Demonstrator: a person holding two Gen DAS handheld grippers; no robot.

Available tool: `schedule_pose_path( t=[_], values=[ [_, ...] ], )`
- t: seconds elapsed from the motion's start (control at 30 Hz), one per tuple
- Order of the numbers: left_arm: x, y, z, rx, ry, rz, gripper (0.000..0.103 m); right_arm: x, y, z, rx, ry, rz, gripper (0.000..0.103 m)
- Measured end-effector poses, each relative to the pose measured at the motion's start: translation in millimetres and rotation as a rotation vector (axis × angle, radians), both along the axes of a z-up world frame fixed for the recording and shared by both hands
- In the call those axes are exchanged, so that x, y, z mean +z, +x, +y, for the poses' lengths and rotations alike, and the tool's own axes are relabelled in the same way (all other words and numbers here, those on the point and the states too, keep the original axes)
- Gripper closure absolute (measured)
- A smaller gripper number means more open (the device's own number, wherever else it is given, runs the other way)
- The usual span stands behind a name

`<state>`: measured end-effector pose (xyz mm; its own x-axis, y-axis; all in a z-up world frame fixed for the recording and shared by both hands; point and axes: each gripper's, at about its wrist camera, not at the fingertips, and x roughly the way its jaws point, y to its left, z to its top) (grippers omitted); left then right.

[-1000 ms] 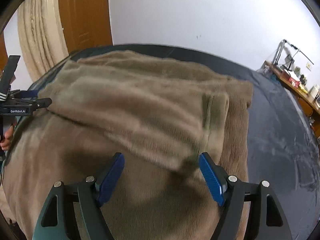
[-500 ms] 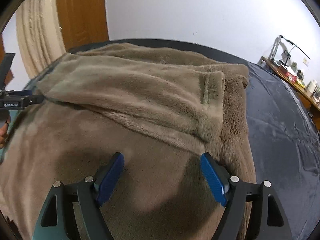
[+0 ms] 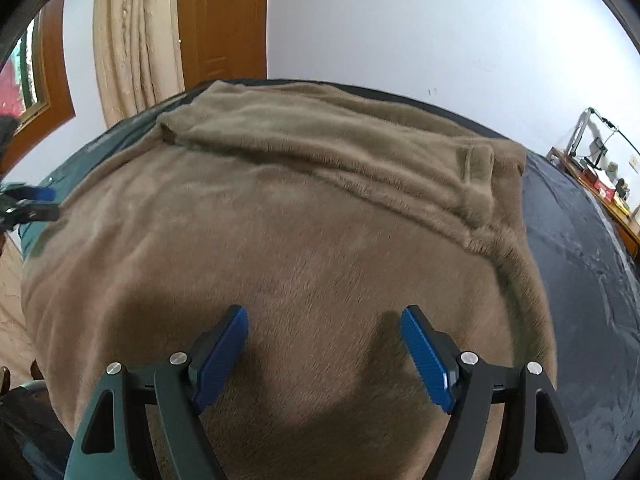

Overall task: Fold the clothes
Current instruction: 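Close both grippers on the fleece edge at the bed side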

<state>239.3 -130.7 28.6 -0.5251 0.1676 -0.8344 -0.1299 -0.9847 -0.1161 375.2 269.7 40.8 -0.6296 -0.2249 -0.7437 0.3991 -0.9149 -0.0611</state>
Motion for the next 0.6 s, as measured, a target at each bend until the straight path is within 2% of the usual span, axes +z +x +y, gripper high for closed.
schedule_pose_path(
  t=[0.23,0.4,0.6],
  values=[
    [-6.0,43.1,-20.4,0.019,0.097,-0.017,0.001,-0.4,-0.1,8.1,-0.030,-0.043,0.000,0.022],
    [-11.3,65.4,-21.1,-0.012,0.146,-0.017,0.002,4.9,8.6,14.1,-0.029,-0.079,0.022,0.022],
    [-17.0,86.0,-11.8,-0.108,0.206,-0.034,0.002,13.0,47.4,33.4,0.099,-0.163,0.013,0.022]
  ],
)
